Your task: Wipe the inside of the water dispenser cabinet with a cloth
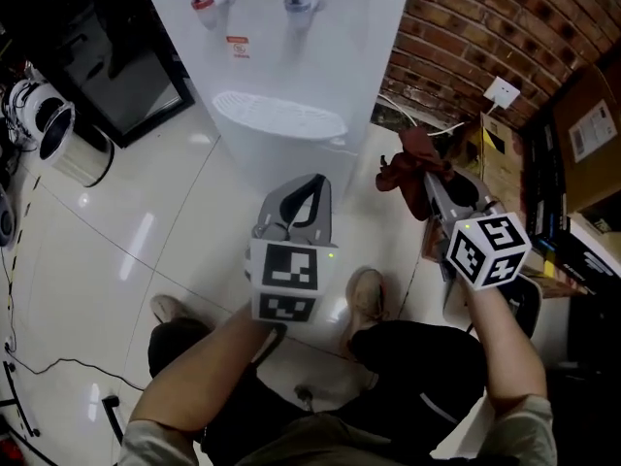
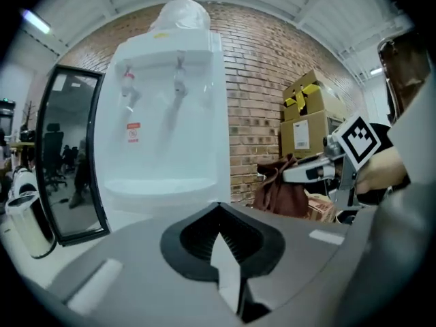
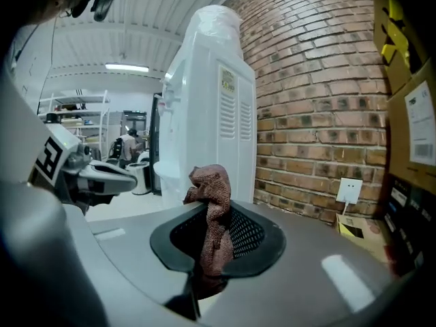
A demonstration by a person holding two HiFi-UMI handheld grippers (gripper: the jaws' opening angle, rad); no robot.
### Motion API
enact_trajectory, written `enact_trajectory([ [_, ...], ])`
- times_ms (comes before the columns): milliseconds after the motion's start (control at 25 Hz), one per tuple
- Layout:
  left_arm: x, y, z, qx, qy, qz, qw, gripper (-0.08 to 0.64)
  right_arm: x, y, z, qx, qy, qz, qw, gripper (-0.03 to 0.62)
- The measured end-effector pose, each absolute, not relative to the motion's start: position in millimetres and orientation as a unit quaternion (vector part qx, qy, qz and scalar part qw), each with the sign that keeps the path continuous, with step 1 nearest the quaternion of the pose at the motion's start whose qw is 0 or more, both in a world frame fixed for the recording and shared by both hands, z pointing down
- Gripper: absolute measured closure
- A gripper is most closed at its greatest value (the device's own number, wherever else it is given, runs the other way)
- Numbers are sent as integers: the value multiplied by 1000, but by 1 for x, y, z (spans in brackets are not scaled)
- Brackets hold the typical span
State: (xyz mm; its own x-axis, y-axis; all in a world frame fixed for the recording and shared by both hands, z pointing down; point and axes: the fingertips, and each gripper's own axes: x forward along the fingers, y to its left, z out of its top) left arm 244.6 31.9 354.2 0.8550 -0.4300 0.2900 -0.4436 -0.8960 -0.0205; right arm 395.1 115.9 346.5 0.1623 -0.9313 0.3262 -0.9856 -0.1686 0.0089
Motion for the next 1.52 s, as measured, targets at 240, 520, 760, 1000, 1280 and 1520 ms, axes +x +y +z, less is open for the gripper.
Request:
enact_trajectory([
  [240, 249, 37, 369, 965, -224, 128, 53, 560, 420, 116, 432, 768, -606, 153, 141, 528],
  [520, 250, 46, 390, 962, -211, 150, 88, 560, 438, 110, 576, 767, -567, 238, 184, 528],
  [760, 246, 48, 398, 960, -211, 153, 103, 560, 452, 105, 675, 747, -542, 300, 242, 528],
  [1000, 238, 39, 400, 953, -225, 153, 131, 560, 464, 109, 747, 722, -514, 358, 294, 526],
  [1280, 226, 34, 409, 944, -247, 160, 149, 560, 464, 115, 797, 693, -502, 421, 301, 499],
  [1520, 219, 34, 390, 947, -256, 139, 137, 560, 463, 131, 747, 714, -514, 418, 225, 364],
])
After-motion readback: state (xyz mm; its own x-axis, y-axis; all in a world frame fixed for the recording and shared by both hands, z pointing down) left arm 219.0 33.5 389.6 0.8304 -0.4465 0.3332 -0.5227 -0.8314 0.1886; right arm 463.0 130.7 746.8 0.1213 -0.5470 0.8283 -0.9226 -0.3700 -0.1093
